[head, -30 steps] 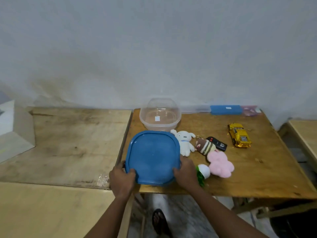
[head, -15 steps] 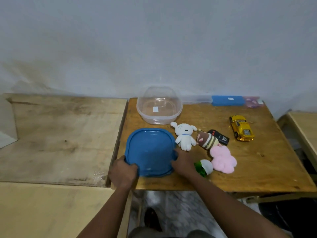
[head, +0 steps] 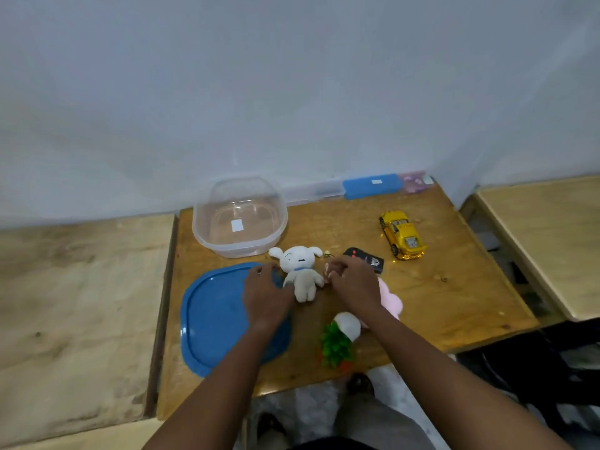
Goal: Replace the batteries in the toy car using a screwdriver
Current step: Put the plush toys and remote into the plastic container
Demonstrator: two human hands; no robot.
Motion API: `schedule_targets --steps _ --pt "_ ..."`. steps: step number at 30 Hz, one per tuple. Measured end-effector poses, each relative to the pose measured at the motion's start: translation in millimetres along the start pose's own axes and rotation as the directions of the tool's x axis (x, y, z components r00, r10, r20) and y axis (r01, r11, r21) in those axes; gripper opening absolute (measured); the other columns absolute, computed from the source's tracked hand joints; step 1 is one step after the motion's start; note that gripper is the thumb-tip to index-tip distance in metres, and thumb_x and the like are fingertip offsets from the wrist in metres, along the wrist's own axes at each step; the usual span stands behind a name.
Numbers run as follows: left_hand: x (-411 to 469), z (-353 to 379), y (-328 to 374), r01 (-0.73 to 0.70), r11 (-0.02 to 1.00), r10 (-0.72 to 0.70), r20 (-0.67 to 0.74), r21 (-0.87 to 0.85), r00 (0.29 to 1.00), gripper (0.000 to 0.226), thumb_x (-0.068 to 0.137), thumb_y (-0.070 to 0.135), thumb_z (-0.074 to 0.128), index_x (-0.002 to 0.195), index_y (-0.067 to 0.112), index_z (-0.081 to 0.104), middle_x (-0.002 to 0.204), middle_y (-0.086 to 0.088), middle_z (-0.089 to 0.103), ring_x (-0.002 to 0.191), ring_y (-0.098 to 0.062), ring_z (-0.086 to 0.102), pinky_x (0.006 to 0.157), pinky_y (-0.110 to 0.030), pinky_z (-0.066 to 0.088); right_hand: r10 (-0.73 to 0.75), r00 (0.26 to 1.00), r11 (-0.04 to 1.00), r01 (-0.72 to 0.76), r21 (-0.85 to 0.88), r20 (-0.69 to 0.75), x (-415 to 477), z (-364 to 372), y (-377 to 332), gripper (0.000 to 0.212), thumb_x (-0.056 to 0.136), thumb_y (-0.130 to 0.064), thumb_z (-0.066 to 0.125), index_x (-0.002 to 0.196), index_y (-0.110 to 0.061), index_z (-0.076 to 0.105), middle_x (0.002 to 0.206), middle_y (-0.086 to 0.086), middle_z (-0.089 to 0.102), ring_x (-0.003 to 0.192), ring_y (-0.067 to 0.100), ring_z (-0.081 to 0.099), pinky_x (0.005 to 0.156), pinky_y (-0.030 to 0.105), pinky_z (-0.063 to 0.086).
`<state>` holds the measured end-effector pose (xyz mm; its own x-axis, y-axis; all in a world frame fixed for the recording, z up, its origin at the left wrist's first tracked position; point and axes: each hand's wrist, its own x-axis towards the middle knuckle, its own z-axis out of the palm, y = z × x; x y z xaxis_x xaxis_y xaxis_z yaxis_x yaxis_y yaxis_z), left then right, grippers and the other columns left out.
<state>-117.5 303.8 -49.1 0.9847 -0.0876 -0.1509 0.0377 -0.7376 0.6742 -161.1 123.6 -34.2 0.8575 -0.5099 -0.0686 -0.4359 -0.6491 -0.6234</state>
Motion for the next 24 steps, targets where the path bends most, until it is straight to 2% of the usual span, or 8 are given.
schedule_targets --steps 3,6,10,13,15,18,20,24 --pt "7.8 23.2 23.4 -0.001 0.999 -0.002 0.068 0.049 0.998 0.066 0.083 0.036 0.071 0.143 0.021 0.050 0.145 -0.009 0.046 0.128 -0.029 0.047 0.104 -0.046 0.045 -0.006 1.000 0.996 0.005 -0.088 -0.007 23.1 -17.8 25.0 0.028 0.087 -0.023 0.064 0.113 -0.023 0.074 0.109 0.003 0.072 0.100 0.021 0.065 0.078 0.030 0.050" --pt "13.5 41.0 43.5 0.051 0.997 -0.055 0.063 0.065 0.996 0.070 0.082 0.031 0.073 0.145 0.021 0.044 0.146 -0.012 0.040 0.126 -0.033 0.049 0.104 -0.048 0.046 0.004 1.000 0.984 0.000 -0.176 0.020 47.3 -33.5 42.7 0.027 0.089 -0.024 0.064 0.115 -0.025 0.072 0.113 0.002 0.070 0.104 0.021 0.063 0.081 0.033 0.051" --pt "19.3 54.0 65.2 0.156 0.987 -0.156 -0.001 0.041 0.988 0.068 0.080 0.025 0.073 0.141 0.021 0.044 0.144 -0.012 0.040 0.119 -0.036 0.055 0.097 -0.048 0.048 0.021 0.980 0.979 0.020 -0.203 0.198 77.1 -39.8 68.7 0.035 0.089 -0.022 0.062 0.123 -0.026 0.065 0.122 0.002 0.065 0.110 0.024 0.061 0.084 0.039 0.053" --pt "21.0 60.4 71.4 0.209 0.978 -0.209 -0.029 -0.017 0.977 0.069 0.078 0.014 0.074 0.140 0.018 0.044 0.139 -0.014 0.043 0.116 -0.038 0.054 0.096 -0.045 0.046 -0.053 0.933 0.960 0.146 -0.240 0.356 92.9 -39.2 82.4 0.025 0.088 -0.026 0.057 0.112 -0.025 0.065 0.114 0.001 0.067 0.100 0.021 0.062 0.076 0.032 0.048" --pt "21.0 63.7 72.4 0.226 0.972 -0.230 -0.056 -0.069 0.972 0.073 0.075 0.009 0.077 0.141 0.016 0.046 0.133 -0.015 0.049 0.115 -0.037 0.054 0.091 -0.040 0.046 -0.135 0.905 0.930 0.256 -0.264 0.403 101.6 -37.1 85.5 0.022 0.088 -0.027 0.055 0.105 -0.021 0.067 0.108 0.002 0.068 0.098 0.024 0.063 0.074 0.030 0.044" --pt "19.1 66.7 73.4 0.223 0.965 -0.238 -0.107 -0.135 0.965 0.072 0.074 0.005 0.076 0.139 0.013 0.048 0.128 -0.015 0.057 0.116 -0.035 0.055 0.084 -0.033 0.041 -0.184 0.888 0.926 0.301 -0.229 0.422 113.0 -31.6 89.8 0.023 0.088 -0.025 0.055 0.105 -0.017 0.068 0.107 0.006 0.066 0.100 0.027 0.063 0.081 0.036 0.049" --pt "15.9 66.7 75.5 0.222 0.957 -0.250 -0.144 -0.188 0.958 0.073 0.075 0.004 0.074 0.142 0.015 0.046 0.127 -0.014 0.060 0.116 -0.034 0.056 0.087 -0.036 0.045 -0.172 0.887 0.946 0.270 -0.180 0.428 115.8 -28.7 92.1 0.026 0.086 -0.027 0.058 0.109 -0.018 0.065 0.109 0.007 0.065 0.101 0.028 0.062 0.084 0.039 0.050" --pt "4.7 60.2 85.0 0.148 0.942 -0.230 -0.259 -0.301 0.938 0.078 0.074 0.008 0.075 0.145 0.019 0.045 0.130 -0.004 0.058 0.113 -0.016 0.050 0.091 -0.033 0.042 -0.163 0.940 0.985 0.170 0.006 0.301 113.0 -27.8 93.3 0.040 0.077 -0.040 0.055 0.115 -0.027 0.059 0.106 0.000 0.065 0.099 0.022 0.061 0.086 0.044 0.051"
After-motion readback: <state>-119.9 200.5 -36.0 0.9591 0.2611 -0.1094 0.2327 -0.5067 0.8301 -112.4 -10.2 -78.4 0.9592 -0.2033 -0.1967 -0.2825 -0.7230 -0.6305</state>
